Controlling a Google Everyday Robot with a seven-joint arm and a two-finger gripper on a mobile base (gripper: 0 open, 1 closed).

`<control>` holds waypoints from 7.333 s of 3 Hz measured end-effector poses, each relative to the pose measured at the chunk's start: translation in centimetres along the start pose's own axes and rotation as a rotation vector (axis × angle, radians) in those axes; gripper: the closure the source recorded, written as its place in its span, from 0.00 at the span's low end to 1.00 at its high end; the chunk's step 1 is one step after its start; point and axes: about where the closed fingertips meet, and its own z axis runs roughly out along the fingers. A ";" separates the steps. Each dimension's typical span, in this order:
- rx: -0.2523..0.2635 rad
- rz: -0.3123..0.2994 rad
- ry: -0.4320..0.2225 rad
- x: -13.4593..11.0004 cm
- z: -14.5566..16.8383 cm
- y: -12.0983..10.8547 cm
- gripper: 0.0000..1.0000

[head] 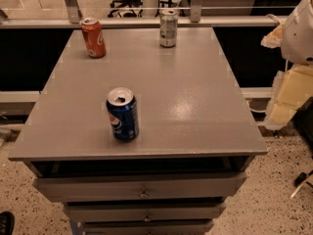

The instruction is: Move pepsi can near 7up can

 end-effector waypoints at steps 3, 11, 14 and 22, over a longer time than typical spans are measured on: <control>-0.105 -0.002 -0.276 -7.7 6.9 2.0 0.00; -0.166 0.029 -0.906 -24.2 12.2 1.9 0.84; -0.081 0.041 -0.935 -23.5 11.1 0.3 1.00; 0.333 0.427 -1.063 -14.1 17.1 -33.3 1.00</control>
Offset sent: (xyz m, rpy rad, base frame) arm 0.0149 0.0524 -0.0378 0.1937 0.0164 0.0652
